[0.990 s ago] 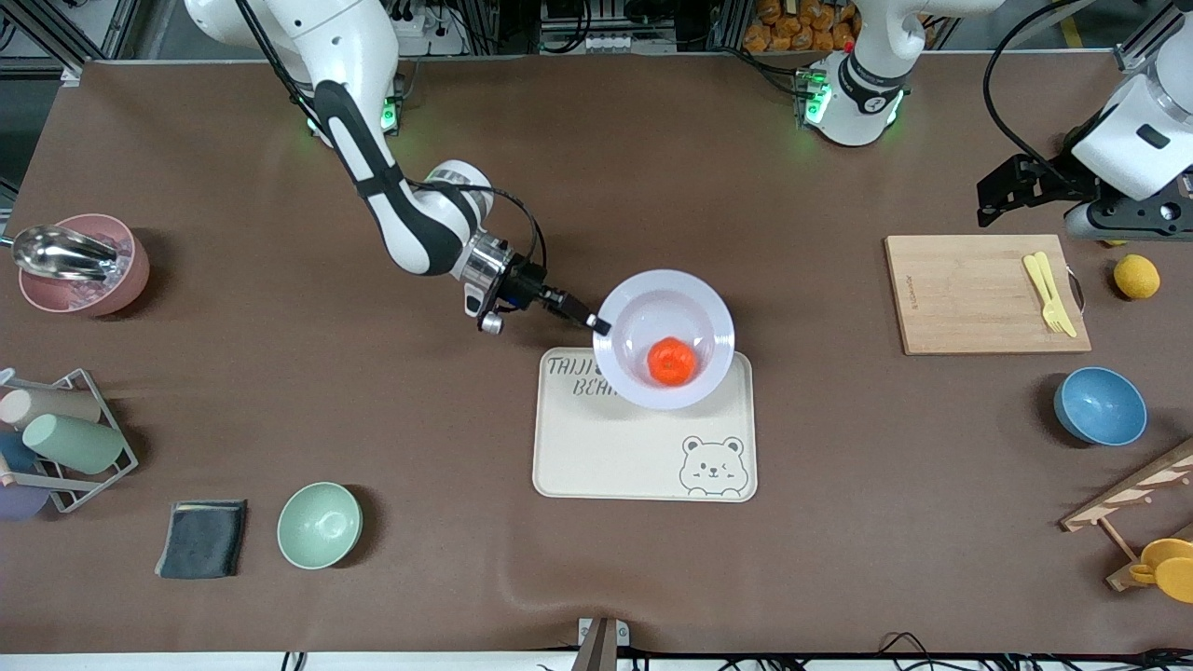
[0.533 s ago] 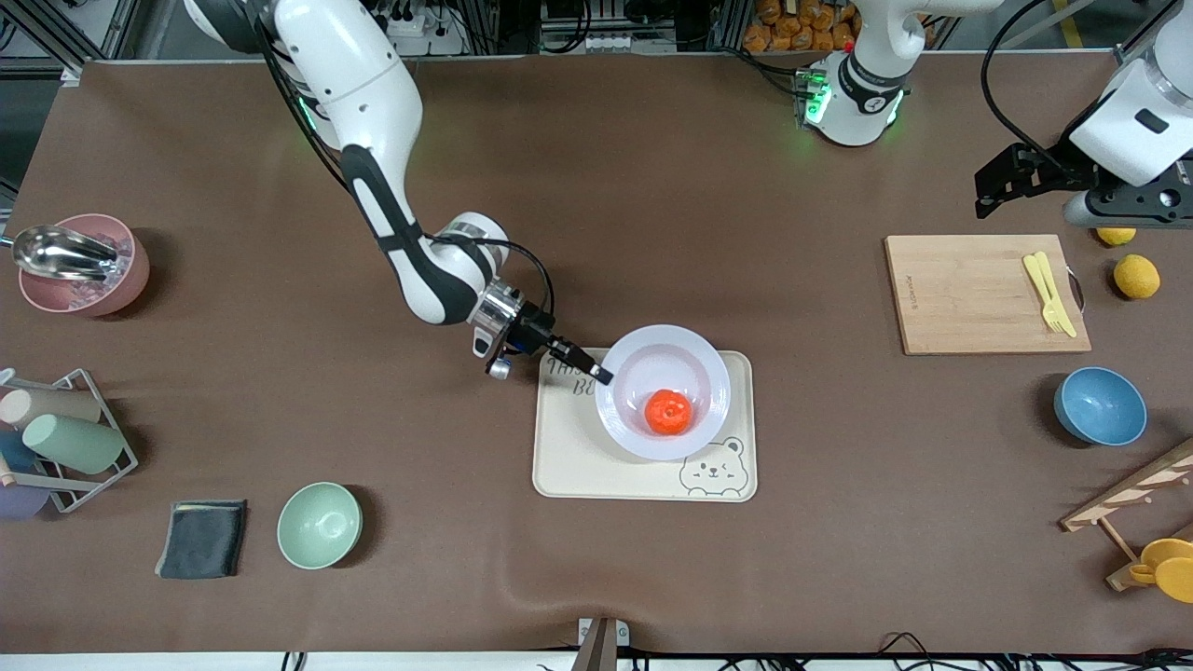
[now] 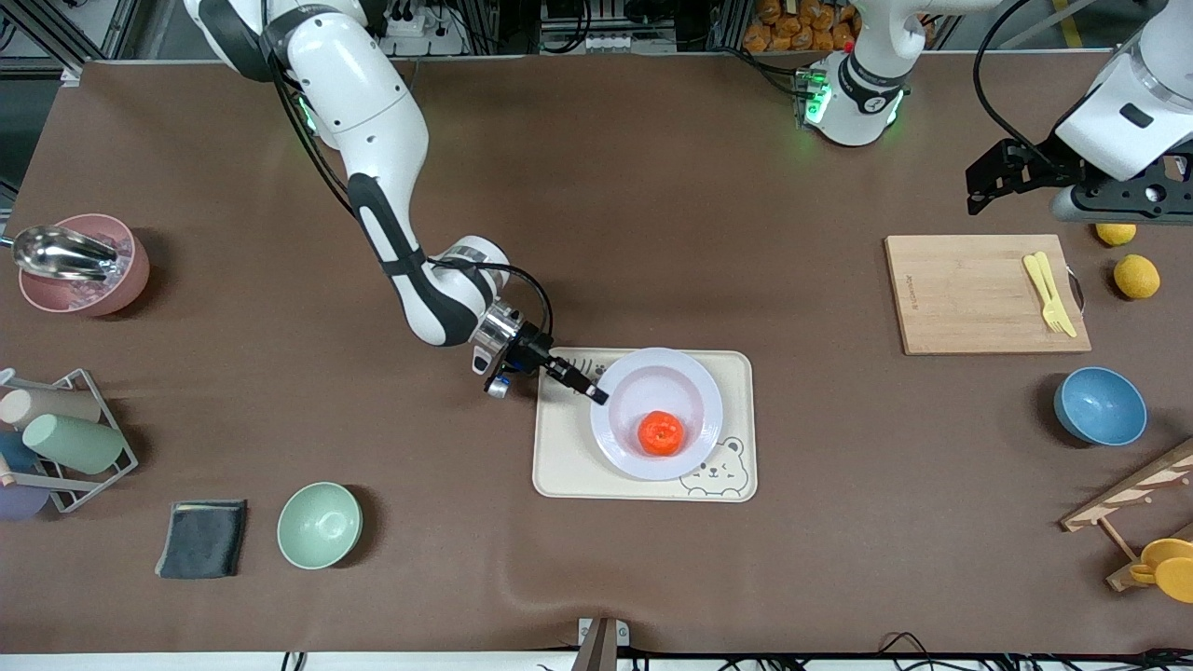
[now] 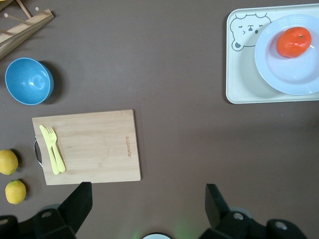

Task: Place orange and plate with both arms
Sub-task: 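Slide the plate onto the white bear tray with the right gripper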

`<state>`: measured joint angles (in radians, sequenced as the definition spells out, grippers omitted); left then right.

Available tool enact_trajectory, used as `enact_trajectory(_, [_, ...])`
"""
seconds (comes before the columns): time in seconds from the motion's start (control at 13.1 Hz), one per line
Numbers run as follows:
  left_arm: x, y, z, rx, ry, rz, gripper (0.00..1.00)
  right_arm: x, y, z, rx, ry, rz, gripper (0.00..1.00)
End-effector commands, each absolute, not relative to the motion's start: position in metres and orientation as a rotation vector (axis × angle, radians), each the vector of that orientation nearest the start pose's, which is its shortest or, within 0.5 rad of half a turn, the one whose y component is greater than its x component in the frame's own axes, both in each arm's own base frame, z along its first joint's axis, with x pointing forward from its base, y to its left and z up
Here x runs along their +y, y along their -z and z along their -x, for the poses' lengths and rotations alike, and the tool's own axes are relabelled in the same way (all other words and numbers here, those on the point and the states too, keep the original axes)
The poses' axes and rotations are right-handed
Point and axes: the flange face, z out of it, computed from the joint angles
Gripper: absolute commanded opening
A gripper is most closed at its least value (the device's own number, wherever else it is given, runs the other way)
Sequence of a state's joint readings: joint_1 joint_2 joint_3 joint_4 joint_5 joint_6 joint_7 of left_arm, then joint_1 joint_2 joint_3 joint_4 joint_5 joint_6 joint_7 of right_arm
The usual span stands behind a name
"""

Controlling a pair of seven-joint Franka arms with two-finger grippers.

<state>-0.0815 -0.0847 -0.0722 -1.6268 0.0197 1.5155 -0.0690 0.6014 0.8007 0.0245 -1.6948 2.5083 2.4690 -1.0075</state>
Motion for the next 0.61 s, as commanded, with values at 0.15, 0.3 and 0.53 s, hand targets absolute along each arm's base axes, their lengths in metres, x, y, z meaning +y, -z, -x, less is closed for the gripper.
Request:
enact_trajectory(0.15, [-0.086, -0.642, -0.53, 0.152, -0.021, 3.121, 1.0, 0.388, -0.118, -0.545, 0.699, 0.244, 1.767, 0.16])
enact_trajectory(0.3, [-0.086, -0.639, -0.53, 0.152, -0.038, 3.119, 1.0, 0.384, -0.116, -0.545, 0.714, 0.247, 1.783, 0.21])
enact_trajectory(0.53, [-0.083, -0.645, -0.528, 0.144, -0.021, 3.133, 1.0, 0.371, -0.118, -0.552, 0.729, 0.266, 1.862, 0.6])
